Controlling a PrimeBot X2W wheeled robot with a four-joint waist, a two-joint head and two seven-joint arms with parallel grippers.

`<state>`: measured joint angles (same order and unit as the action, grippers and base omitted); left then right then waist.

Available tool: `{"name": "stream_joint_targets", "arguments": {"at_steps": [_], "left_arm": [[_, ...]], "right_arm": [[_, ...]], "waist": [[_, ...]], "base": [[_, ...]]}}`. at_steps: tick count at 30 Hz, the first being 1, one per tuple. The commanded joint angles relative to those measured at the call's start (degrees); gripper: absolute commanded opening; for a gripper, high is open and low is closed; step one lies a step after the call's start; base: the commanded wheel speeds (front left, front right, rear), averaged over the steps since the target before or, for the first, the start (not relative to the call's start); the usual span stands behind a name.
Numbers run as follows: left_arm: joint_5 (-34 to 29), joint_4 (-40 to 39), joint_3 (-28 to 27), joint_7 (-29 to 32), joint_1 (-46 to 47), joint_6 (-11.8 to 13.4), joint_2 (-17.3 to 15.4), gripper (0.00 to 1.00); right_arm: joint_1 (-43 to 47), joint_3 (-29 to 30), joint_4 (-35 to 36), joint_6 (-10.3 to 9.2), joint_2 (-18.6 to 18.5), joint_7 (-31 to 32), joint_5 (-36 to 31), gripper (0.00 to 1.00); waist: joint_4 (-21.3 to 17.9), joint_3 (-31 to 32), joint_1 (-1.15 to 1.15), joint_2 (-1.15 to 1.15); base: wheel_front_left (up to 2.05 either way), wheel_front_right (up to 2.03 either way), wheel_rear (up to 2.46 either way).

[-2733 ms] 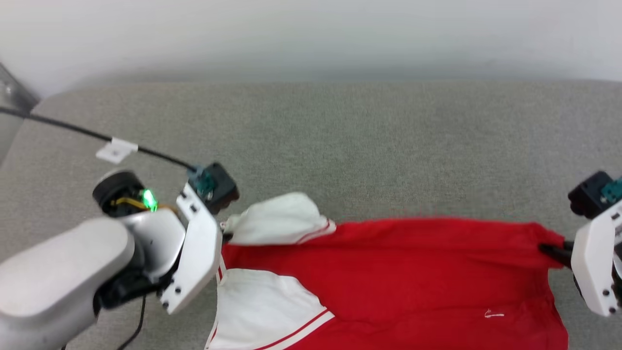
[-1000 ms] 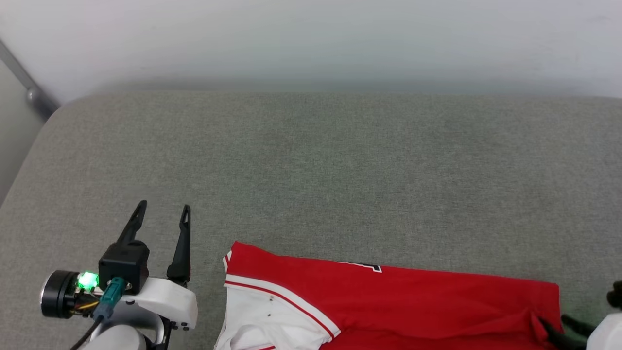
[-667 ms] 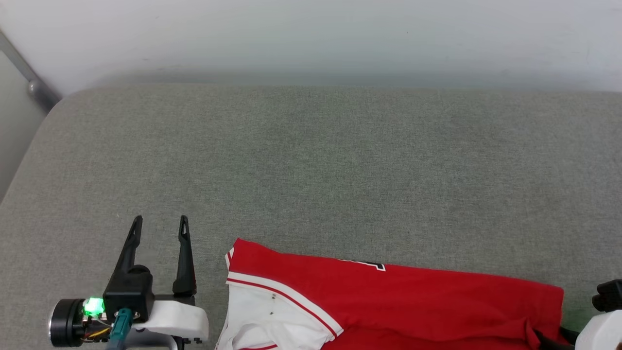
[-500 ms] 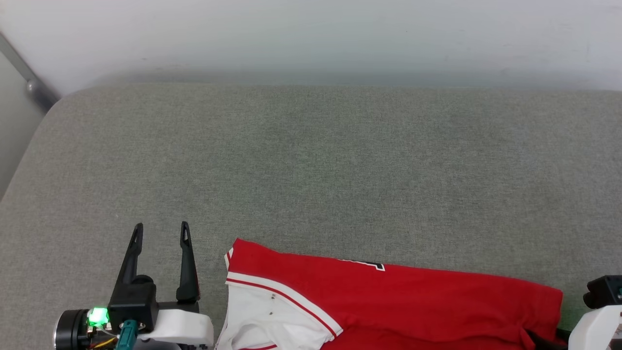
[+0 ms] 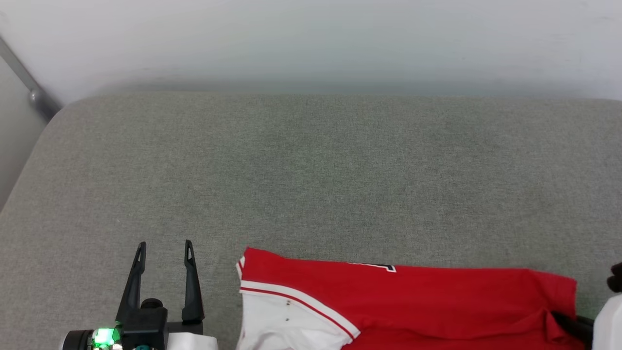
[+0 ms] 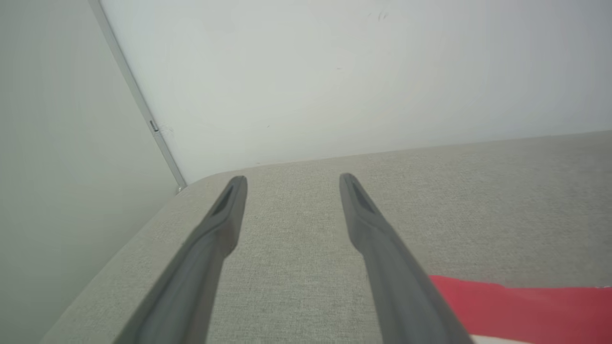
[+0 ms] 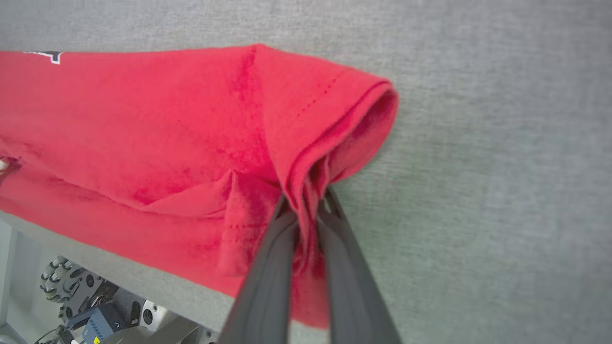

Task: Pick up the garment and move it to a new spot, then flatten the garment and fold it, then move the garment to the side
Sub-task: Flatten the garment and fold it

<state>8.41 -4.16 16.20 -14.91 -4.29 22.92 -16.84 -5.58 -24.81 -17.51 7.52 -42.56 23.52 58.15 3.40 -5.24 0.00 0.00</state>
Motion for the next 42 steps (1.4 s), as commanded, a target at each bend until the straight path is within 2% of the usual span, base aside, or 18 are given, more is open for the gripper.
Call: {"name": "stream_joint_targets", "arguments": {"at_steps": [1, 11, 14, 18, 23, 29, 33, 38, 42], "left_arm": [[-0.78, -0.18, -0.92, -0.39, -1.03, -1.16, 1.01, 1.0], [-3.29, 0.37, -4.17, -0.4, -3.3, -4.78, 4.31, 1.0], [-3.87, 0.62, -5.11, -0.4, -3.85, -5.74, 5.04, 1.0], [-4.37, 0.93, -6.23, -0.4, -4.35, -6.91, 6.06, 1.0], [-5.09, 1.39, -7.15, -0.4, -4.72, -8.3, 7.07, 1.0], [-5.78, 1.66, -8.32, -0.4, -4.6, -9.6, 7.9, 1.0], [-6.24, 1.74, -8.55, -0.4, -3.58, -10.57, 8.6, 1.0], [-6.75, 2.02, -8.48, -0.4, -2.15, -11.66, 9.26, 1.0], [-6.81, 2.12, -8.53, -0.4, -1.17, -12.26, 9.75, 1.0]], "right_arm": [[0.73, 1.51, -0.62, -0.06, -1.72, -0.12, 0.43, 0.0], [4.08, 8.28, -5.02, -0.06, -7.07, 2.69, 0.28, 0.0], [5.05, 9.25, -4.32, -0.06, -7.77, 4.28, -0.77, 0.0], [6.24, 9.68, 0.49, -0.06, -7.64, 5.81, -2.43, 0.0], [7.86, 9.28, 11.74, -0.06, -6.59, 8.53, -4.82, 0.0], [5.71, 6.56, 24.85, -0.05, -2.07, 13.82, -8.34, 0.0], [1.77, 1.55, 29.25, -0.06, 2.54, 17.35, -10.6, 0.0], [-5.92, -6.99, 28.2, -0.05, 7.78, 18.54, -13.03, 0.0], [-12.63, -13.81, 23.48, -0.05, 12.07, 17.94, -14.43, 0.0]], "waist": [[-0.05, 0.42, 0.0, 0.0], [-0.42, 1.81, 0.0, 0.0], [-0.4, 2.26, 0.0, 0.0], [-0.26, 2.84, 0.0, 0.0], [0.0, 3.28, 0.0, 0.0], [0.28, 3.08, 0.0, 0.0], [0.87, 2.35, 0.0, 0.0], [2.0, 1.13, 0.0, 0.0], [2.94, -0.08, 0.0, 0.0]], "base": [[0.0, 0.0, 0.0], [0.0, 0.0, 0.0], [0.0, 0.0, 0.0], [0.0, 0.0, 0.0], [0.0, 0.0, 0.0], [0.0, 0.0, 0.0], [0.0, 0.0, 0.0], [0.0, 0.0, 0.0], [0.0, 0.0, 0.0]]}}
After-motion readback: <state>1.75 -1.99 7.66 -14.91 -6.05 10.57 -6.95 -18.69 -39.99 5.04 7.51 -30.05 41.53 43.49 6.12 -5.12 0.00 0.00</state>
